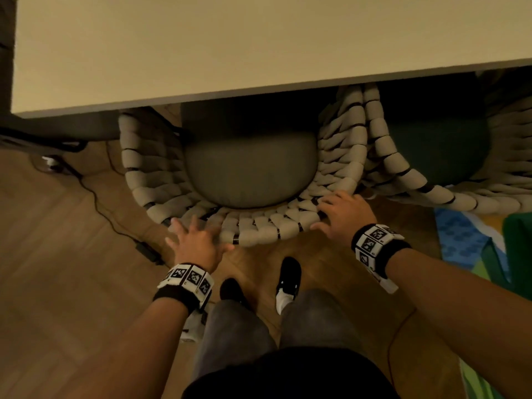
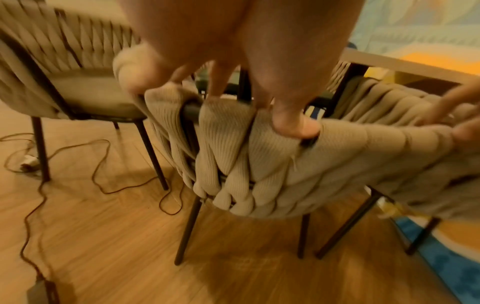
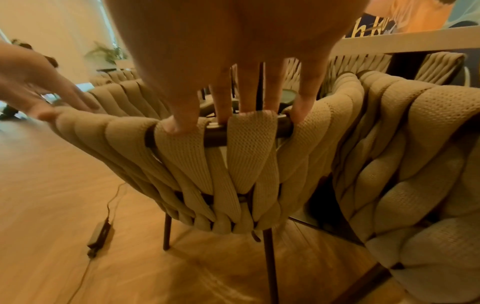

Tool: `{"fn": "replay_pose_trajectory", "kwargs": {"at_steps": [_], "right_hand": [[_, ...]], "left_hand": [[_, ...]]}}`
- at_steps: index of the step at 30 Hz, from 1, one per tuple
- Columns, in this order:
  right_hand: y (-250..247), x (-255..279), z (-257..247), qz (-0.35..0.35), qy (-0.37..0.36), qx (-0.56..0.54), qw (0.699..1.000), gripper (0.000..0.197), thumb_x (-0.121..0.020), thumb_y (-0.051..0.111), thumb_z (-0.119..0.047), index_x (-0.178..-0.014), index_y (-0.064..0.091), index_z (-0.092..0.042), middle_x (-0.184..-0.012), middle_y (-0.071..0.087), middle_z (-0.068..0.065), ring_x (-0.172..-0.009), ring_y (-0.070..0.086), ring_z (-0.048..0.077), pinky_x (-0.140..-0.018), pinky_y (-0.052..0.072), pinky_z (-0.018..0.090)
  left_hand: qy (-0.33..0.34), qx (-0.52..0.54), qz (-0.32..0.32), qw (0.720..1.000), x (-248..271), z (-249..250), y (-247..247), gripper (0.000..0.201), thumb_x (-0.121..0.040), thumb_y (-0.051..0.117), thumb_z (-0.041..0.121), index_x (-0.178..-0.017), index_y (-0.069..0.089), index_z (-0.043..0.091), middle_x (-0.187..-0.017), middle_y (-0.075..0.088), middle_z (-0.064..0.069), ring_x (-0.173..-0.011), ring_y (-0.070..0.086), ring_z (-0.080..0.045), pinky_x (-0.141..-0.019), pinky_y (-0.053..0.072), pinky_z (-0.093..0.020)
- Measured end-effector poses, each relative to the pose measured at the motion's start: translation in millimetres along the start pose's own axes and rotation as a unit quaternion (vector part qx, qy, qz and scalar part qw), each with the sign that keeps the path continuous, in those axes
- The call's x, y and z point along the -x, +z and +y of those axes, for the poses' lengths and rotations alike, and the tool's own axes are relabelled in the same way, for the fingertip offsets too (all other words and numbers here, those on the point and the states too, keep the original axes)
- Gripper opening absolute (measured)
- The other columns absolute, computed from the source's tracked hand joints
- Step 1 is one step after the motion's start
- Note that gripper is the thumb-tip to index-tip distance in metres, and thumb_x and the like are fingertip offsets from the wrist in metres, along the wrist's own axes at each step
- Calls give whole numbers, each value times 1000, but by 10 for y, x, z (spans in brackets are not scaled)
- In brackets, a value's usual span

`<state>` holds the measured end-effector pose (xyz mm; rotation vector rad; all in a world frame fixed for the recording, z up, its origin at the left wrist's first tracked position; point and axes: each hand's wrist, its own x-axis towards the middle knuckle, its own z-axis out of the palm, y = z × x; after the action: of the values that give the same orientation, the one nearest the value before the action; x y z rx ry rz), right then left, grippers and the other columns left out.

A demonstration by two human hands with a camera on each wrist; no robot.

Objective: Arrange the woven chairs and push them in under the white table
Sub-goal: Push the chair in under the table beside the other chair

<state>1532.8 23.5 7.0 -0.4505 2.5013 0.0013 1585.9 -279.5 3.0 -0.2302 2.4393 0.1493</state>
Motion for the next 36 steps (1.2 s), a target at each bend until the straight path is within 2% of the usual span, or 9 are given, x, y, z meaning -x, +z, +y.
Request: {"fn": "replay_pose_trajectory", "kwargs": {"at_steps": [3, 9, 11, 14, 17, 20, 23, 26, 36], "right_hand": [[-18, -62, 13, -1, 3, 35, 999, 54, -90, 38, -64, -129, 49, -27, -135, 50, -3, -127, 41, 21, -101, 35, 45], [-29, -58, -23, -5, 10, 37, 999, 52, -89, 41, -63, -125, 50, -27, -129, 53, -2, -123, 44, 21, -99, 38, 43], [-84, -39, 11, -1, 26, -31, 999, 47, -89, 48, -59, -123, 52, -27, -125, 57, -2, -117, 49, 20, -95, 43, 40], [-241, 28, 301, 59, 129, -195, 971, 42, -88, 59, -44, -126, 51, -28, -125, 57, 1, -115, 53, 22, -95, 48, 41], [-350, 91, 872, 119, 247, -223, 935, 41, -89, 62, -31, -127, 50, -20, -126, 56, 9, -116, 53, 29, -94, 46, 44], [-289, 91, 1357, 60, 301, -173, 936, 39, -90, 60, -30, -124, 49, -15, -119, 60, 15, -107, 57, 35, -86, 47, 43], [-173, 56, 1542, 5, 302, -175, 937, 34, -95, 52, -31, -125, 46, -17, -117, 60, 15, -103, 59, 36, -80, 46, 43], [-85, 23, 1613, 34, 290, -170, 941, 29, -96, 50, -32, -123, 48, -21, -115, 61, 13, -101, 59, 36, -80, 49, 46], [-54, 56, 1649, 37, 281, -158, 946, 34, -96, 49, -34, -128, 45, -24, -117, 61, 11, -102, 59, 34, -80, 51, 46]], "left_hand": [[37, 11, -12, 999, -8, -12, 57, 52, -91, 52, 50, -139, 47, 32, -158, 23, -9, -145, -5, -47, -109, 9, -73], [43, 30, 2, 999, -20, -48, 107, 54, -89, 56, 49, -138, 49, 28, -155, 32, -10, -146, -3, -44, -107, 8, -75], [25, 45, -7, 999, -1, -24, 69, 54, -88, 59, 49, -137, 50, 29, -154, 34, -9, -147, -2, -43, -108, 7, -74], [7, 6, -34, 999, -20, 129, -51, 59, -85, 59, 48, -140, 43, 33, -155, 31, -4, -146, 5, -40, -110, 5, -71], [106, -6, -35, 994, -114, 598, -153, 67, -81, 60, 40, -144, 37, 28, -151, 38, -2, -142, 25, -30, -116, 13, -60], [203, 55, -71, 975, -213, 1349, -154, 74, -86, 60, 39, -150, 25, 24, -148, 41, -7, -136, 37, -28, -114, 28, -50], [228, 47, -118, 965, -285, 2028, -87, 81, -90, 59, 31, -152, 7, 25, -146, 39, -13, -128, 46, -35, -105, 41, -48], [221, -28, -117, 968, -367, 2319, -43, 75, -97, 42, 19, -152, -7, 27, -150, 33, -13, -122, 49, -38, -95, 44, -52], [191, -11, -126, 973, -434, 2354, -28, 87, -91, 54, 16, -152, -6, 34, -148, 36, -5, -123, 48, -35, -98, 45, -52]]}}
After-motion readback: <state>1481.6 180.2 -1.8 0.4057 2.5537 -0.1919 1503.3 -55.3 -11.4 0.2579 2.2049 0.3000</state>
